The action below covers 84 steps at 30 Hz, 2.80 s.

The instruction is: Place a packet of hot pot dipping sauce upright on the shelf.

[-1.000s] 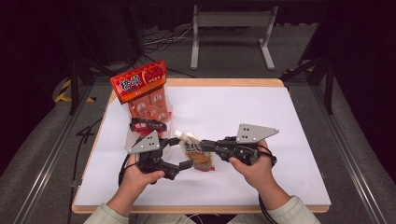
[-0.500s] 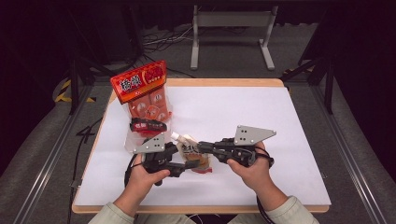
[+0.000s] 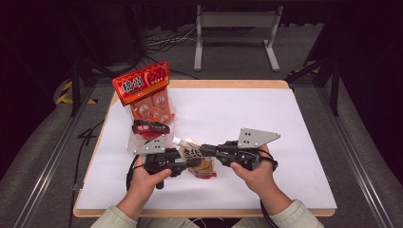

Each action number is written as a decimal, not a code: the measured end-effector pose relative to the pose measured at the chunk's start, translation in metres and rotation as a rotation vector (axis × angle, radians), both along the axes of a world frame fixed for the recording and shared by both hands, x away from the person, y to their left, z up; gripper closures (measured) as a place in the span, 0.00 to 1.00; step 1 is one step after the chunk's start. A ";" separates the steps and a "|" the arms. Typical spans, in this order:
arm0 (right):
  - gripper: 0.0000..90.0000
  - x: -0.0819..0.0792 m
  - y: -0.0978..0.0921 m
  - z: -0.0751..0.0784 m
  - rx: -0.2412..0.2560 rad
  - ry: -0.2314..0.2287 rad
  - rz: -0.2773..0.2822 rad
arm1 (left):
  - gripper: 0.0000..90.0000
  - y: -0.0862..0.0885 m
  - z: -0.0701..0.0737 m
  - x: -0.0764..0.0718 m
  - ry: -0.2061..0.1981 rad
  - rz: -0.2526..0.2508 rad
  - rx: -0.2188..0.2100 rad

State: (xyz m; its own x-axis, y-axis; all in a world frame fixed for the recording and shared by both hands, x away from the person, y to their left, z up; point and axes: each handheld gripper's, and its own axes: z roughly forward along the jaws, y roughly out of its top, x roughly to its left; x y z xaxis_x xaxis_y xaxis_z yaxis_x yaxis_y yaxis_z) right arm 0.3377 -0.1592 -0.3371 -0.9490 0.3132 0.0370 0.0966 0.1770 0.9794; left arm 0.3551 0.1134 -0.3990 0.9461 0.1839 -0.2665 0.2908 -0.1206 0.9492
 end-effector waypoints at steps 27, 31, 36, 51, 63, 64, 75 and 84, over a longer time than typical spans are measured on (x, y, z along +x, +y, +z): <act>0.83 0.004 -0.007 0.000 -0.002 0.022 -0.017 | 0.95 0.005 0.014 -0.004 -0.079 0.007 0.145; 0.78 0.004 -0.013 0.003 0.006 0.025 -0.030 | 0.95 0.012 0.018 -0.003 -0.086 0.015 0.151; 0.74 0.006 -0.022 0.003 0.014 0.031 -0.053 | 0.95 0.019 0.022 -0.003 -0.091 0.019 0.162; 0.64 0.010 -0.061 0.000 -0.020 0.042 -0.161 | 0.95 0.053 0.039 -0.005 -0.112 0.062 0.169; 0.65 0.018 -0.077 -0.003 -0.020 0.049 -0.219 | 0.95 0.071 0.052 -0.004 -0.139 0.100 0.182; 0.65 0.020 -0.079 -0.005 -0.022 0.055 -0.229 | 0.95 0.074 0.053 -0.003 -0.144 0.110 0.178; 0.65 0.025 -0.084 -0.011 -0.023 0.065 -0.263 | 0.95 0.098 0.064 0.005 -0.171 0.229 0.133; 0.66 0.029 -0.088 -0.014 -0.016 0.075 -0.277 | 0.95 0.109 0.061 0.009 -0.179 0.313 0.154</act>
State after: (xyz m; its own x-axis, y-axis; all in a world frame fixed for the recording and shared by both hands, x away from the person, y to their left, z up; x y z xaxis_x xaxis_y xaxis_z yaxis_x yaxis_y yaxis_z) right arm 0.3664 -0.2470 -0.3507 -0.8219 0.5613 0.0969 0.2157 0.1492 0.9650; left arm 0.3643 0.2223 -0.3385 0.8672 0.4956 -0.0491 0.1676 -0.1976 0.9658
